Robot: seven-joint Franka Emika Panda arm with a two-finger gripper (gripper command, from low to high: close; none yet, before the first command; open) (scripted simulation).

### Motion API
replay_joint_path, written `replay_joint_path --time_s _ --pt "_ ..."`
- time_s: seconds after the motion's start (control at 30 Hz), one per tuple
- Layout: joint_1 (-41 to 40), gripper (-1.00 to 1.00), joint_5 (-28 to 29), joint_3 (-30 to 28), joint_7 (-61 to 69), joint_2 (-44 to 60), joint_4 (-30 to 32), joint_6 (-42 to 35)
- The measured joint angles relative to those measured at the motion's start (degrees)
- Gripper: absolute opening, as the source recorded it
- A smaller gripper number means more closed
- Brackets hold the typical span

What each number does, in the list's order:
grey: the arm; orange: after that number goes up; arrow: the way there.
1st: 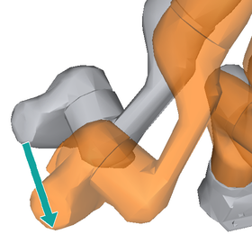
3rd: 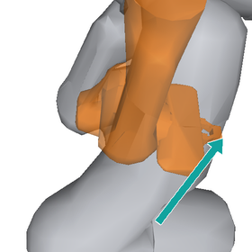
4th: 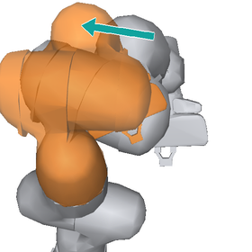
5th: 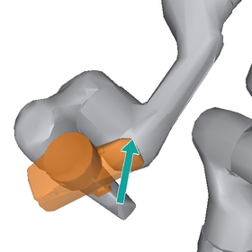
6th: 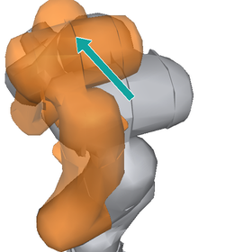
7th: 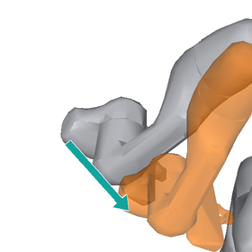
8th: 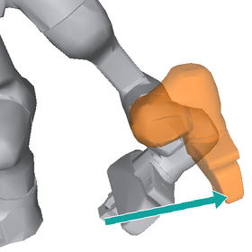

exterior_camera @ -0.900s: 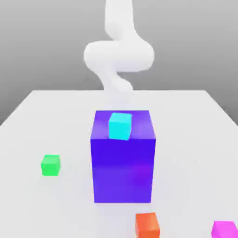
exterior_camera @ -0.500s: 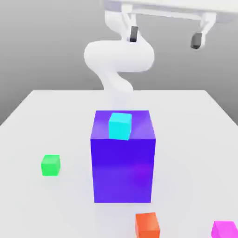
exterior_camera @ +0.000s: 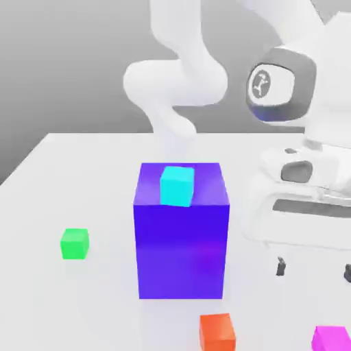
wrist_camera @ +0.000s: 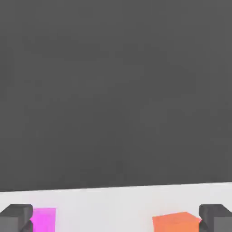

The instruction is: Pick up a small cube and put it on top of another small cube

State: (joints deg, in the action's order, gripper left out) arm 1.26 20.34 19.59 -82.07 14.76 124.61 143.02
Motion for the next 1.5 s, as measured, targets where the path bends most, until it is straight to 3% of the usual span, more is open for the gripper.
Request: replay_joint_path --time_s 0.2,0.33,0.37,0.57,0.77,1.17,1.3,1.5 --pt "2.9 0.0 -1.9 1.6 -3.3 10.3 -1.0 3.6" --pt "6.0 0.0 1.0 -1.6 -6.2 18.5 -2.9 9.1" --pt "6.6 -1.0 1.7 -2.3 -6.7 19.9 -3.3 10.1" --pt "6.9 -1.0 1.9 -2.7 -6.9 20.6 -3.4 10.7" --pt "3.0 -1.0 -3.0 0.5 -3.9 11.3 -0.7 5.1" --pt "-13.3 -1.0 -10.2 -15.6 -17.6 -8.5 20.5 7.4" --pt "-26.0 -1.0 -12.2 -21.2 -24.4 -16.7 29.3 8.7" --pt "-36.1 -1.0 -15.3 -27.9 -33.9 -28.4 42.2 10.9"
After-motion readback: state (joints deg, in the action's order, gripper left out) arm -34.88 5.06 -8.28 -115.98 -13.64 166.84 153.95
